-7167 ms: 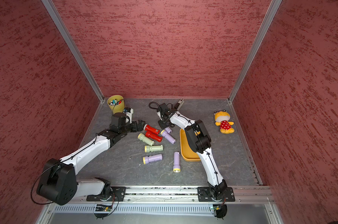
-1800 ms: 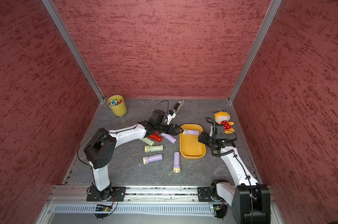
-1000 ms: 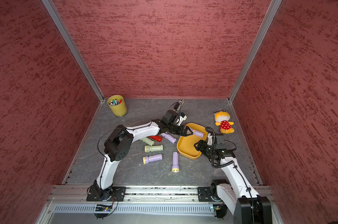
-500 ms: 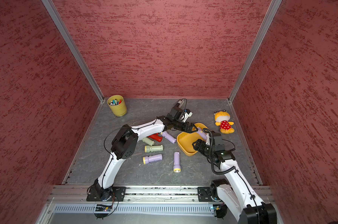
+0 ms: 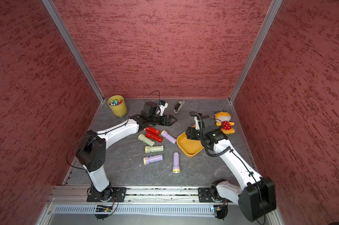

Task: Put the flashlights into the storage boxes
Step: Adjust the storage box at the center of the board.

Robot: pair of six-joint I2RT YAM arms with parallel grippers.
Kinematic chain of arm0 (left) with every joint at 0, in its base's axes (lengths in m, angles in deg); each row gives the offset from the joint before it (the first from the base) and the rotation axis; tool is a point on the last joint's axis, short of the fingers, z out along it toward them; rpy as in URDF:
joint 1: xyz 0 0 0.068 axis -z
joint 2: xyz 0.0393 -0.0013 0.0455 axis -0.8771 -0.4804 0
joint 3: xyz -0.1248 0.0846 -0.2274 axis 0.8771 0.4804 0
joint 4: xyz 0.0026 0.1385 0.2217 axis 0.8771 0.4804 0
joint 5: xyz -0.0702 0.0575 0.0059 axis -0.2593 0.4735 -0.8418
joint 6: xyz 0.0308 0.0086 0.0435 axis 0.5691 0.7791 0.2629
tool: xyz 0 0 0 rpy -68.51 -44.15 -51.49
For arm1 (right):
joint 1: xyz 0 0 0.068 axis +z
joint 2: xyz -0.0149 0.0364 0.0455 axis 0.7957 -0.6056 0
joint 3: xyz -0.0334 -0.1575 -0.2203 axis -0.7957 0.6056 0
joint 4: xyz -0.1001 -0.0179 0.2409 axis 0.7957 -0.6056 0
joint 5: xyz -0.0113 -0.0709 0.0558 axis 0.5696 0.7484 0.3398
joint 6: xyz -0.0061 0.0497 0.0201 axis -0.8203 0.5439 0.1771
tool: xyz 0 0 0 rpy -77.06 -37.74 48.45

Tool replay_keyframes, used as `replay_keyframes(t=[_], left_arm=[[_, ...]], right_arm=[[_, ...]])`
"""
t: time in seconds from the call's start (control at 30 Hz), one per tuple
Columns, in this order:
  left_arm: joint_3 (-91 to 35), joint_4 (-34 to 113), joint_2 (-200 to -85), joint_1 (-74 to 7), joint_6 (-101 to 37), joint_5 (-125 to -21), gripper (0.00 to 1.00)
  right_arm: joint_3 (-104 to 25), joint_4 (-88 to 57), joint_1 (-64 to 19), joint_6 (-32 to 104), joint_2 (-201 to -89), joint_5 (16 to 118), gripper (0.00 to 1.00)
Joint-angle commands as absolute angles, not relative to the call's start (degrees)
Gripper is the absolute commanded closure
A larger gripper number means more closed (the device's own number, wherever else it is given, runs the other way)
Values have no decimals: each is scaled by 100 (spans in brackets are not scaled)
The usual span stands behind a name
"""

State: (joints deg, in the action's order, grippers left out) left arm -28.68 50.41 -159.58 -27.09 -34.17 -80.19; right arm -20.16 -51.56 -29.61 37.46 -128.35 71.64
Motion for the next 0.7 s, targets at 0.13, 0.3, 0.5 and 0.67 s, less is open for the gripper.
replay_keyframes(t=[0.13,0.3,0.5,0.67], left_arm=[[-1239,4900,-14691,-2958,-3497,-6778,1],[-282,4677,-13870,-3154,-3738,-6349,1],[404,4613,-13178,-3410,-3838,-6230,1],[798,4717,-12776,-3526,-3834,-6371,1]], right_arm=[[-3096,-5074,-2174,2744,-14527,7348,30],[-3741,-5256,-1871,2221,-15531,7491,30],[-4273,-5223,-1733,1942,-16413,7566,31],[-4694,-5374,-1723,1753,-16991,7756,33]])
